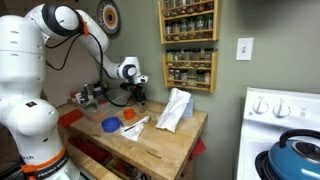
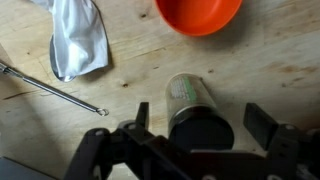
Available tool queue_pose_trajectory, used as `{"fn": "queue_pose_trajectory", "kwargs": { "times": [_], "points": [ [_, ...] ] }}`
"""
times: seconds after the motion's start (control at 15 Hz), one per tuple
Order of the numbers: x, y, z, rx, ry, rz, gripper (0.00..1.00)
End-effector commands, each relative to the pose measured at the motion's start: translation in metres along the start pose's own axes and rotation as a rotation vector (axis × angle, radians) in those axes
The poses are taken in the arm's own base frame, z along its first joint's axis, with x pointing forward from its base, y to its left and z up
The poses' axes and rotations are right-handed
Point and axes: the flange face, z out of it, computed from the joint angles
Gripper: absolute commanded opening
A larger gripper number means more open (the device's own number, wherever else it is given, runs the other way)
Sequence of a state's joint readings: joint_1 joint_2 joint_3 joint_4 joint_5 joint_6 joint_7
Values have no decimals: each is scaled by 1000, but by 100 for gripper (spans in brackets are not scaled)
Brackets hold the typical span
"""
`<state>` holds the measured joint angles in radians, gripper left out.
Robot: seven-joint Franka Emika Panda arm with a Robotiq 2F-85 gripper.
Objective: Remove the orange cup from the blue cup and put it on the counter top, pick up the spice bottle and put it in the orange cup, pick up the orange cup with spice bottle inside and put it in the crisper drawer
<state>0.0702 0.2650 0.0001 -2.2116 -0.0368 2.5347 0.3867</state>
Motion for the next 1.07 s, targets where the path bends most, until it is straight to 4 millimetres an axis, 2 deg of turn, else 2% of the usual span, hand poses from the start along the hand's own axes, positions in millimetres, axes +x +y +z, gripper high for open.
{"fn": "queue_pose_trajectory", "kwargs": {
  "times": [0.0,0.07,0.13,0.2,0.27,0.6,0.8,1.0],
  "points": [
    [2,3,6,17,16,-3,100],
    [2,3,7,17,17,-4,100],
    [2,3,8,21,18,-5,90],
    [2,3,9,23,18,-4,75],
    [2,3,9,26,19,-5,71],
    [3,6,13,32,21,-12,31],
    [3,9,5,36,22,-17,28],
    [-5,15,-25,28,36,-43,28]
  ]
}}
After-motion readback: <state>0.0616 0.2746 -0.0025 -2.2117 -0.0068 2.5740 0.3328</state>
